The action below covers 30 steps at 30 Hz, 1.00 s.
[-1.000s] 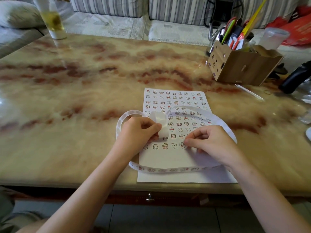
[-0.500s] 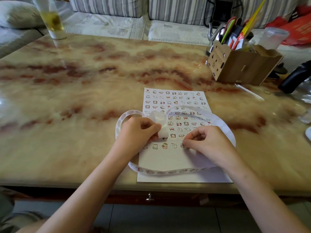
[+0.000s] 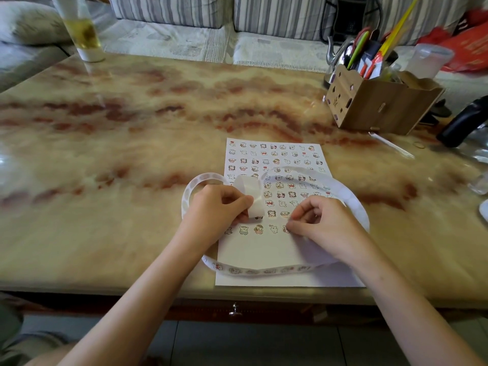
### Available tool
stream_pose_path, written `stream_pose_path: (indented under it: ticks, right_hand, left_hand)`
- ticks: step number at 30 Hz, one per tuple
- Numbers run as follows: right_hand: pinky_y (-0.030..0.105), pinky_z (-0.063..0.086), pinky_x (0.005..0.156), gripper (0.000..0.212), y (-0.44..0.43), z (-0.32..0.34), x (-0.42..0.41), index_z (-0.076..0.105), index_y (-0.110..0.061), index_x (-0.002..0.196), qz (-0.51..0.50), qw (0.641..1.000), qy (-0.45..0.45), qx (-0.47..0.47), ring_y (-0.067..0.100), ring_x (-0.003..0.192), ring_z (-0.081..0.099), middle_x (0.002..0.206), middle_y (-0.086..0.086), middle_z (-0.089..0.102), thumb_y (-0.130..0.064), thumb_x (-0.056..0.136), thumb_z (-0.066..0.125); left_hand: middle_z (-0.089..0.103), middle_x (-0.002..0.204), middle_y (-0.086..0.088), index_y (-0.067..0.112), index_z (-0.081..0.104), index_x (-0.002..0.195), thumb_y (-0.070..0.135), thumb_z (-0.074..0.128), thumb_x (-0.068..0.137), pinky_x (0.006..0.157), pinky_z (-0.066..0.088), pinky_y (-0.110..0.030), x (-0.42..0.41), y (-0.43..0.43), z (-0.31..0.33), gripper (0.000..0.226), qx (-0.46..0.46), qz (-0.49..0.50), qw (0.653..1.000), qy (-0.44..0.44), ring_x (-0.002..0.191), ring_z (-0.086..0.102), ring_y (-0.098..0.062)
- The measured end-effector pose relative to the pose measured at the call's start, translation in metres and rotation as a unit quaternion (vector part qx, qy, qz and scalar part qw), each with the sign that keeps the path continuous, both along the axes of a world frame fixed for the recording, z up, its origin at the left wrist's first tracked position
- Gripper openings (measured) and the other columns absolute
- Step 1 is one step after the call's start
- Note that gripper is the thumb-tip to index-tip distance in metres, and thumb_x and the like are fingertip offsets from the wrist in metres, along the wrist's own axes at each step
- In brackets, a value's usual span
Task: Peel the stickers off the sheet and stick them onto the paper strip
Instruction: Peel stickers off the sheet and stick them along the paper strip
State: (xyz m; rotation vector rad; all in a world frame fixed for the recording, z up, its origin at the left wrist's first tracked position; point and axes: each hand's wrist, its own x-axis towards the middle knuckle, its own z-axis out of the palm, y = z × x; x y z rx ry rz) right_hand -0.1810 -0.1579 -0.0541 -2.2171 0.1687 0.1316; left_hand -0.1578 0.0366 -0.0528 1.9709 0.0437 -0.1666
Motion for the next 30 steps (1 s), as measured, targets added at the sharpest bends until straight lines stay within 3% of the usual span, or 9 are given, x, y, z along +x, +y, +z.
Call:
stream_pose_path:
  ticks: [2,5,8,10,13,17,22,26,30]
  right_hand:
    - [0.032,0.047,0.072,0.014,-0.002,0.0,0.002,0.064,-0.02,0.074,0.012,1.0,0.006,-0.004,0.01,0.064,0.056,0.071,0.002,0.067,-0.013,0.075,0.077]
    - [0.034,0.048,0.072,0.015,-0.003,0.0,0.004,0.064,-0.02,0.075,0.013,1.0,0.009,0.002,0.01,0.063,0.056,0.067,-0.001,0.065,-0.015,0.075,0.078]
    - [0.03,0.045,0.067,0.021,-0.003,-0.001,0.004,0.064,-0.019,0.077,0.011,1.0,0.009,0.014,0.01,0.063,0.056,0.066,-0.003,0.064,-0.023,0.069,0.083]
    - [0.032,0.046,0.069,0.018,-0.004,-0.003,0.005,0.063,-0.02,0.077,0.018,1.0,0.008,0.0,0.011,0.063,0.056,0.066,-0.004,0.063,-0.021,0.072,0.081]
    - [0.034,0.047,0.07,0.012,-0.005,-0.004,0.006,0.063,-0.021,0.075,0.021,1.0,-0.003,-0.013,0.01,0.06,0.055,0.064,-0.006,0.061,-0.014,0.079,0.073]
    - [0.02,0.044,0.063,0.008,0.003,0.006,0.001,0.066,-0.023,0.08,0.019,0.994,-0.078,0.071,0.008,0.059,0.059,0.072,-0.004,0.069,-0.018,0.085,0.069]
    - [0.008,0.041,0.073,0.009,0.022,0.015,-0.007,0.068,-0.03,0.088,0.053,0.98,-0.184,0.044,-0.001,0.082,0.058,0.088,-0.021,0.067,-0.024,0.082,0.073]
    - [0.017,0.047,0.078,0.014,0.028,0.014,-0.005,0.067,-0.024,0.091,0.06,0.968,-0.23,0.074,0.008,0.083,0.063,0.083,-0.012,0.069,-0.017,0.081,0.074]
    - [0.017,0.048,0.073,0.015,0.027,0.017,-0.005,0.065,-0.02,0.09,0.055,0.963,-0.223,0.14,0.01,0.081,0.065,0.083,-0.006,0.07,-0.013,0.081,0.074]
  left_hand:
    - [0.069,0.056,0.008,0.012,0.069,0.068,0.02,0.065,0.088,0.067,0.053,-0.02,0.0,0.0,0.0,0.022,0.001,0.0,1.0,0.001,0.052,0.058,-0.002]
    - [0.067,0.054,0.009,0.01,0.069,0.069,0.019,0.065,0.088,0.064,0.051,-0.017,0.001,0.0,-0.001,0.022,-0.003,0.001,1.0,0.003,0.05,0.057,0.0]
    - [0.067,0.055,0.008,0.011,0.069,0.067,0.019,0.065,0.088,0.068,0.053,-0.022,0.002,0.001,-0.002,0.022,-0.002,0.0,1.0,0.004,0.054,0.059,-0.005]
    - [0.068,0.056,0.006,0.011,0.069,0.067,0.019,0.065,0.087,0.072,0.055,-0.028,0.002,0.001,-0.003,0.022,-0.003,0.0,1.0,0.006,0.057,0.06,-0.009]
    - [0.068,0.057,0.004,0.012,0.069,0.067,0.02,0.065,0.088,0.07,0.055,-0.026,0.001,0.0,-0.001,0.023,-0.006,0.0,1.0,-0.002,0.056,0.06,-0.008]
    - [0.069,0.061,0.001,0.015,0.069,0.066,0.019,0.064,0.09,0.063,0.055,-0.029,0.001,0.001,0.005,0.025,-0.037,0.009,0.999,-0.035,0.065,0.069,-0.02]
    - [0.071,0.066,0.0,0.021,0.072,0.071,0.025,0.064,0.089,0.061,0.049,-0.032,-0.001,0.001,0.009,0.02,-0.062,0.015,0.994,-0.087,0.064,0.068,-0.019]
    - [0.07,0.064,0.001,0.022,0.072,0.075,0.028,0.063,0.091,0.063,0.047,-0.036,-0.002,-0.002,0.011,0.019,-0.094,0.018,0.991,-0.099,0.071,0.067,-0.035]
    - [0.069,0.063,0.0,0.013,0.071,0.078,0.025,0.062,0.092,0.06,0.046,-0.031,-0.002,-0.002,0.009,0.02,-0.114,0.019,0.989,-0.093,0.065,0.068,-0.023]
